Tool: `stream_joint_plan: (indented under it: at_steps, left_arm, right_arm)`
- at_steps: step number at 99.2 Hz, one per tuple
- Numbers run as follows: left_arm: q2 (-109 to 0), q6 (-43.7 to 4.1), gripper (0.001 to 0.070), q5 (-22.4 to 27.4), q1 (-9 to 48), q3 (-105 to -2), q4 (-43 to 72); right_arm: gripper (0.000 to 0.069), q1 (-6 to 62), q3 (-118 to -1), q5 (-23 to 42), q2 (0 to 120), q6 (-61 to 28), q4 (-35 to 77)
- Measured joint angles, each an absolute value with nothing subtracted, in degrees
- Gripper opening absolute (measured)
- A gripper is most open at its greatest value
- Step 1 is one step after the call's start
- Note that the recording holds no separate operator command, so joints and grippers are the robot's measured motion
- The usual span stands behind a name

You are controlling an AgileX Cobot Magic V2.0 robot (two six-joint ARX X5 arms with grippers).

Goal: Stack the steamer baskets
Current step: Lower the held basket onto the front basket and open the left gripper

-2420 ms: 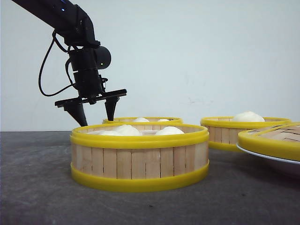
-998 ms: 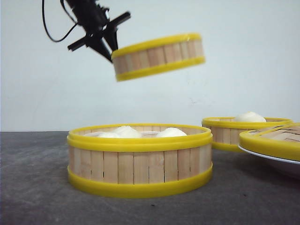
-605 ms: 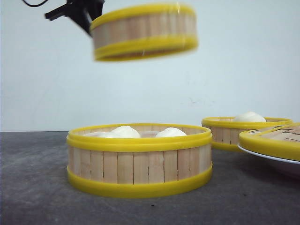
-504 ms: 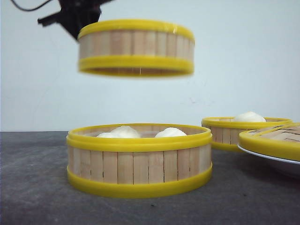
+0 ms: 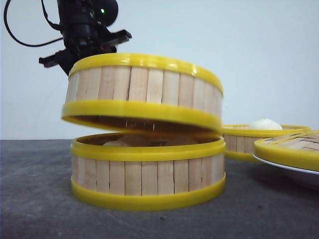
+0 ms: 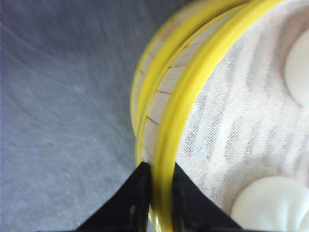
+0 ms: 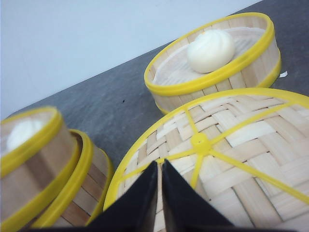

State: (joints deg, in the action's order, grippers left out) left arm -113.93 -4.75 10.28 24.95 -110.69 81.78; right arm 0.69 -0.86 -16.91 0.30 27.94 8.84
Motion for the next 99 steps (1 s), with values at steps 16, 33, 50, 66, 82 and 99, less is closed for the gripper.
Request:
stream_joint_plan:
  at_steps: [16,33,50,66,82,99]
  left_arm:
    - [-113.86,-3.88,0.0031,10.63,26.37,-110.26,75.72]
    - [-113.80,-5.13,0.0030,8.03,28.97,-109.71,71.22]
    - [-113.80,-5.72,0.0030,5.72,28.49,-109.47,71.61]
    - [-113.80,-6.04,0.0030,3.88,27.99,-109.47,74.30]
    - [-113.80,-5.98,0.0030,3.79,27.70,-109.47,75.09]
    - [-113.80,-6.00,0.0030,3.33,27.59,-109.47,77.58]
  right_arm:
    - [0.0011,0.71,-0.86,-16.88,0.30,27.92,8.84]
    - [0.0011,0.69,-0.86,-16.86,0.30,27.92,8.84]
    - [0.0011,0.69,-0.86,-16.86,0.30,27.88,8.84]
    - [0.0011,0.71,-0.86,-16.49,0.30,27.11,8.86]
    - [0.0011,0.69,-0.86,-16.49,0.30,26.11,8.86]
    - [0.0011,0.71,-0.86,-16.49,0.30,25.74,8.86]
